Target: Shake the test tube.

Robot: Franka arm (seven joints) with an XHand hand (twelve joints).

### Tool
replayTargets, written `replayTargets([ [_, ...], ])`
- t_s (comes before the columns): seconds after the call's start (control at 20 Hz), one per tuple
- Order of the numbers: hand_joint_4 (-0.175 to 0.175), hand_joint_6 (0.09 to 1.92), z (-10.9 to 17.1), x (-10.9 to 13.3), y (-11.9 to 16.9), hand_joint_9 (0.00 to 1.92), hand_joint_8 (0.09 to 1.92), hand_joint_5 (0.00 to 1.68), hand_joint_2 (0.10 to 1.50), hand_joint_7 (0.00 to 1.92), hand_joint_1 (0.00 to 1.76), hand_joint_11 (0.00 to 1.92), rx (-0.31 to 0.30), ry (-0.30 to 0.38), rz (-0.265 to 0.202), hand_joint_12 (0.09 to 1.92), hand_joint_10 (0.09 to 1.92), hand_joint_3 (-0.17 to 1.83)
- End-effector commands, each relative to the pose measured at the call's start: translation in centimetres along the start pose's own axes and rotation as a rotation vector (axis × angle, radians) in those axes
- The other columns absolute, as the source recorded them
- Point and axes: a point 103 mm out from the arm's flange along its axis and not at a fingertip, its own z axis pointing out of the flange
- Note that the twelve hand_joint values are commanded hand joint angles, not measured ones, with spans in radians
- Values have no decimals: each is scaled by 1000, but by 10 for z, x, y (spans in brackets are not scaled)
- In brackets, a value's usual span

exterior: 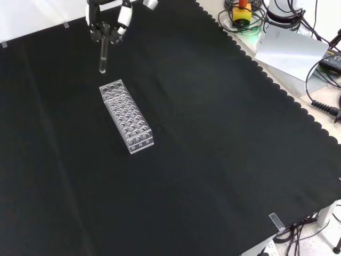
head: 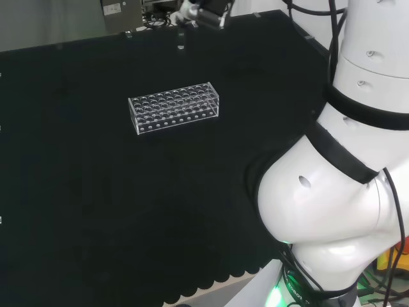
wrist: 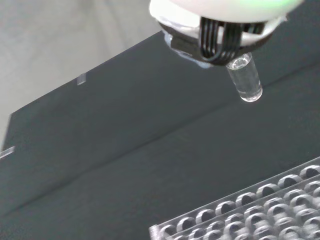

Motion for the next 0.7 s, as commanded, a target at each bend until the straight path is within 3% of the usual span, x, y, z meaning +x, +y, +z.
replayTargets([
  [0.05, -175, 357, 20, 52, -12, 1281, 731, 1263, 781, 1368, 1426, 1240, 53, 76, -87, 791, 488, 379],
  [0.2, -175, 356, 23, 68, -16, 1281, 731, 1264, 780, 1368, 1426, 1240, 66, 107, -111, 792, 488, 380],
  [0.35, -175, 355, 19, 66, -18, 1281, 731, 1264, 780, 1368, 1427, 1241, 57, 106, -107, 793, 489, 381],
  [0.5, -175, 355, 11, 43, -17, 1281, 730, 1265, 779, 1369, 1427, 1240, 38, 78, -64, 794, 489, 382],
  [0.7, -175, 354, -7, -11, -15, 1281, 730, 1265, 779, 1369, 1427, 1240, 1, 2, 37, 794, 489, 383],
])
